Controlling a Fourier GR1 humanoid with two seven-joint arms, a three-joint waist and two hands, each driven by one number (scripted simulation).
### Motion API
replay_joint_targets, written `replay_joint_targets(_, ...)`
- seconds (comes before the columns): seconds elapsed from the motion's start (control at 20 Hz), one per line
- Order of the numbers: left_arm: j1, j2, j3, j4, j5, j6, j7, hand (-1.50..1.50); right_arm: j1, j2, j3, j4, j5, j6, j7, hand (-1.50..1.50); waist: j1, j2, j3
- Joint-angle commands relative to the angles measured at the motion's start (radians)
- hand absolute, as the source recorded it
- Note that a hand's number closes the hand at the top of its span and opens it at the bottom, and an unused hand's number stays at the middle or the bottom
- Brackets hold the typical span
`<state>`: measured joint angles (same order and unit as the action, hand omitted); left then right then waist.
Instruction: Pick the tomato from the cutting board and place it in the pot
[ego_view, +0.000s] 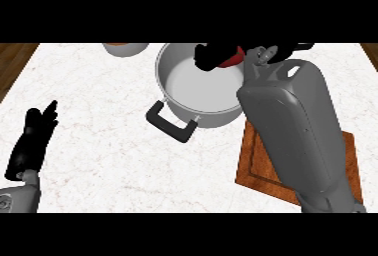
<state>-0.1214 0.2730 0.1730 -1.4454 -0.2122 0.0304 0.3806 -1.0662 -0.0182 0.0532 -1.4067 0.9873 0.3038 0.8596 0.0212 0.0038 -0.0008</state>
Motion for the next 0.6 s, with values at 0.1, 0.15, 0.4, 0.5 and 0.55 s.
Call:
replay_joint_targets(0.1,0.014,-0.008,-0.017,-0.029,-0.010,-0.006,0.022,0.00,0.007,0.018,-0.057,0.278,-0.091,-0.204,-0.045,-1.50,0.013,0.005,0.001)
replay_joint_targets(0.15,0.019,-0.015,-0.013,-0.048,-0.009,0.004,0.039,0.00,-0.019,0.018,-0.073,0.257,-0.125,-0.155,-0.021,-1.50,0.000,-0.001,0.001)
replay_joint_targets(0.4,-0.023,0.002,-0.011,-0.049,-0.010,-0.011,0.057,0.00,0.013,0.018,0.002,0.337,-0.271,-0.430,-0.097,-1.50,0.012,0.001,0.001)
replay_joint_targets(0.5,-0.007,-0.012,-0.010,-0.023,0.001,-0.012,0.020,0.00,0.016,0.018,-0.052,0.353,-0.289,-0.518,-0.186,-1.50,0.010,0.004,0.001)
replay_joint_targets(0.55,0.021,0.013,0.002,-0.049,-0.001,-0.023,0.016,0.00,0.027,0.018,-0.017,0.347,-0.310,-0.594,-0.172,-1.50,0.020,0.003,0.001)
